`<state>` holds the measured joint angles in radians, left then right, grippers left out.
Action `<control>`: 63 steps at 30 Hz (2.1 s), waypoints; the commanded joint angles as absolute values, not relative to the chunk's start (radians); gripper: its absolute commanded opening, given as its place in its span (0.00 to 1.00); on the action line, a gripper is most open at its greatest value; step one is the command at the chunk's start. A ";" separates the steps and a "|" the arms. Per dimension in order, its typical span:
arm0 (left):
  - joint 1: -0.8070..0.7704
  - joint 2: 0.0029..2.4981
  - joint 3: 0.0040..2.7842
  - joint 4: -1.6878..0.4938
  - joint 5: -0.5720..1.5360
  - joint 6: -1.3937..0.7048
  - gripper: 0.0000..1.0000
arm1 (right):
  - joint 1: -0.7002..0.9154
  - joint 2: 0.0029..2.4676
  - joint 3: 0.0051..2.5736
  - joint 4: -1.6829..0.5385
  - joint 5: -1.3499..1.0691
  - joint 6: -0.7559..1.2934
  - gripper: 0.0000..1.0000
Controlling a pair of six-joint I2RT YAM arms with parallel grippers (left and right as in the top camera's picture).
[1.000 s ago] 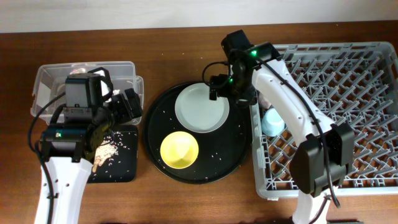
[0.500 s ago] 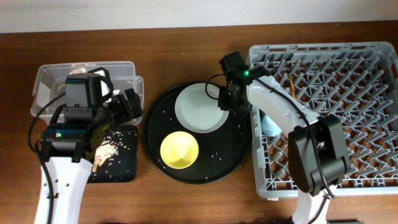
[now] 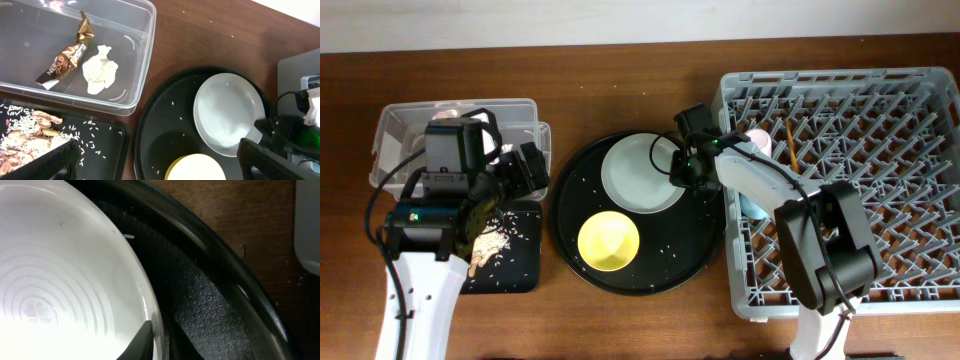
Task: Sort waste into correct bins and load items into the dishwasher rack
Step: 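Lift the white plate and stand it upright in the rack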
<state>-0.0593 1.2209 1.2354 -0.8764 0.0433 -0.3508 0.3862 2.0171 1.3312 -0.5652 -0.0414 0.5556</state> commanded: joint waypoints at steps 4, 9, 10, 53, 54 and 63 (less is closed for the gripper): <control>-0.056 1.211 1.239 -0.877 0.030 -0.339 1.00 | 0.393 2.021 1.324 -0.561 -0.025 0.562 0.04; -0.056 1.211 1.239 -0.877 0.030 -0.339 1.00 | 0.392 1.998 1.356 -0.555 -0.021 0.550 0.04; -0.056 1.211 1.239 -0.877 0.030 -0.339 1.00 | 0.392 1.985 1.370 -0.561 -0.021 0.541 0.04; -0.056 1.211 1.239 -0.877 0.029 -0.339 1.00 | 0.030 1.646 1.461 -0.770 0.807 -0.359 0.04; -0.056 1.211 1.239 -0.877 0.029 -0.339 1.00 | 0.036 1.662 1.461 -0.767 0.783 -0.358 0.04; -0.056 1.211 1.239 -0.877 0.029 -0.339 1.00 | 0.091 1.684 1.461 -0.674 0.732 -0.358 0.04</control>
<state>-0.0593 1.2209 1.2354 -0.8768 0.0437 -0.3508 0.0669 1.6806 1.4437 -0.7094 0.7570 -0.3668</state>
